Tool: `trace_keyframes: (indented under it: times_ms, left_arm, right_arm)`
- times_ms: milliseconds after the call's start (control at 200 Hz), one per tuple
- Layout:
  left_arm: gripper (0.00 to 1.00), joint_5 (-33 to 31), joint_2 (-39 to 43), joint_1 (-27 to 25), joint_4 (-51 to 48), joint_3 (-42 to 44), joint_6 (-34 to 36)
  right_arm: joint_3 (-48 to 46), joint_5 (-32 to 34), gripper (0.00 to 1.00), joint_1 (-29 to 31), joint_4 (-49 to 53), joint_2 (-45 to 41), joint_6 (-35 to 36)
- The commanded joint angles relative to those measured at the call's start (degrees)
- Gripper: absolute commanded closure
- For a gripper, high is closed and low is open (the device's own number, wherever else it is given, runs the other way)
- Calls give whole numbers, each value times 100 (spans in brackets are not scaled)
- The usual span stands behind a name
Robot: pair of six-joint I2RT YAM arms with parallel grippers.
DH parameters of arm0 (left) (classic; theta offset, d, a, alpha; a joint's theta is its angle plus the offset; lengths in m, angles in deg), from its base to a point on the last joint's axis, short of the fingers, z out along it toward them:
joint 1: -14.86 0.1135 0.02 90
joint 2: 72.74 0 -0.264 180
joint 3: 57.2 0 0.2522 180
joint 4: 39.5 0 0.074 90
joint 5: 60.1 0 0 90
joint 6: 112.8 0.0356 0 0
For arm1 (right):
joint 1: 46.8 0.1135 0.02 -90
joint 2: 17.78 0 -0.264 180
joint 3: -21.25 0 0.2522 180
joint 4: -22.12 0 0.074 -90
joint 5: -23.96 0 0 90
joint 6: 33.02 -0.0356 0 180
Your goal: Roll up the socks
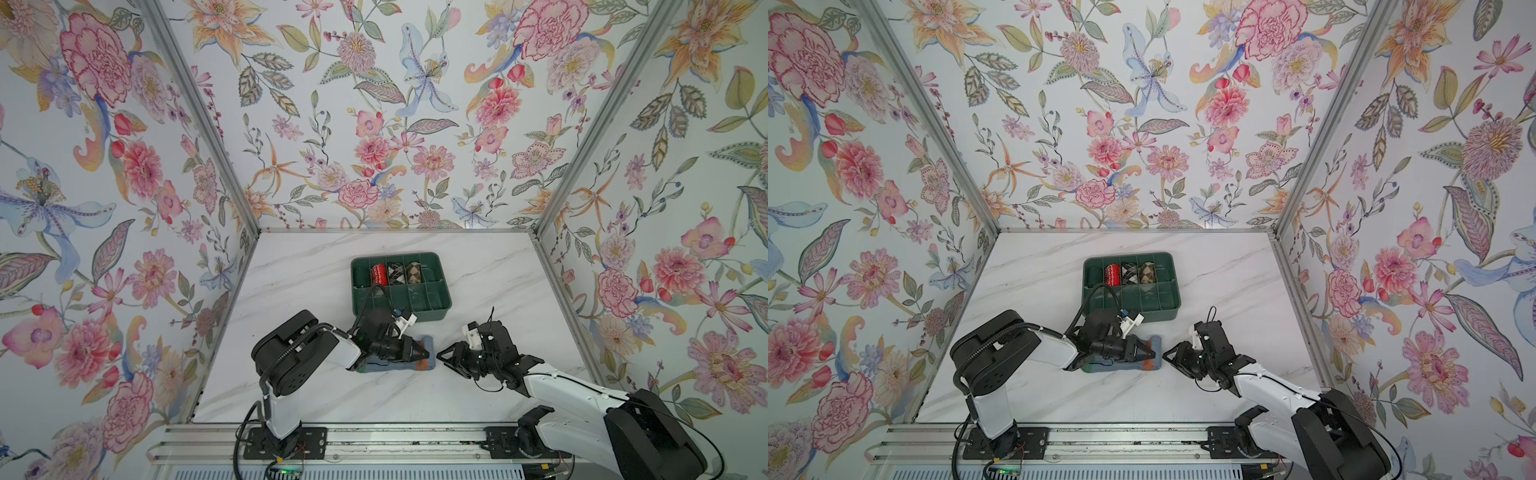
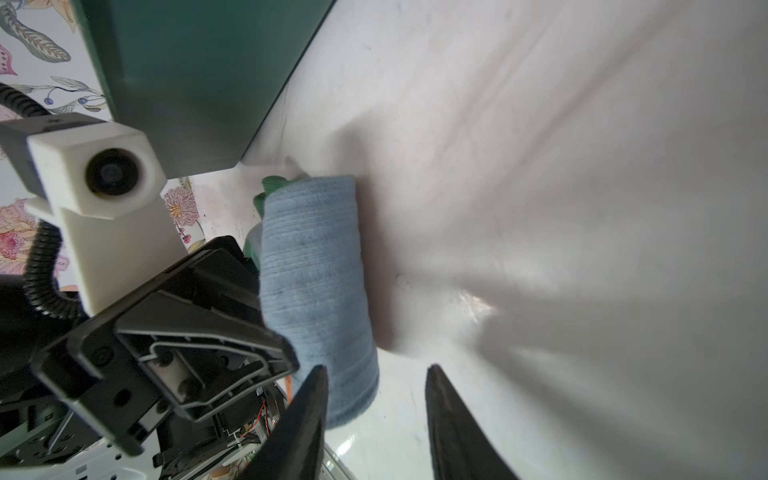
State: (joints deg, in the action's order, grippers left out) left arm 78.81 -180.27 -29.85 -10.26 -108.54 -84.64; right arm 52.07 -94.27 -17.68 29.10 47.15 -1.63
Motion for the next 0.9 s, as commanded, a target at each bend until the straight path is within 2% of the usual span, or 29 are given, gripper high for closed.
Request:
trace_keyframes:
  times_ms: [0,230,390,896]
  left_arm:
    - [82,-16,-217,-77,387,-91,-172]
    - [81,-129,-508,-139,1188,-72,-583]
    - [81,-170,-722,-195,1319,-143,-715]
    - [79,-700,-693,-326,-580,-564,2]
  right_arm:
    - [-129,-240,59,-161,-372,40,-104]
    - [-344,-588,59,-533,-413,-108,-16]
    - [-437,-774,59,-683,-501,-34,33]
    - [-423,-939,61,-810,-739,336,170]
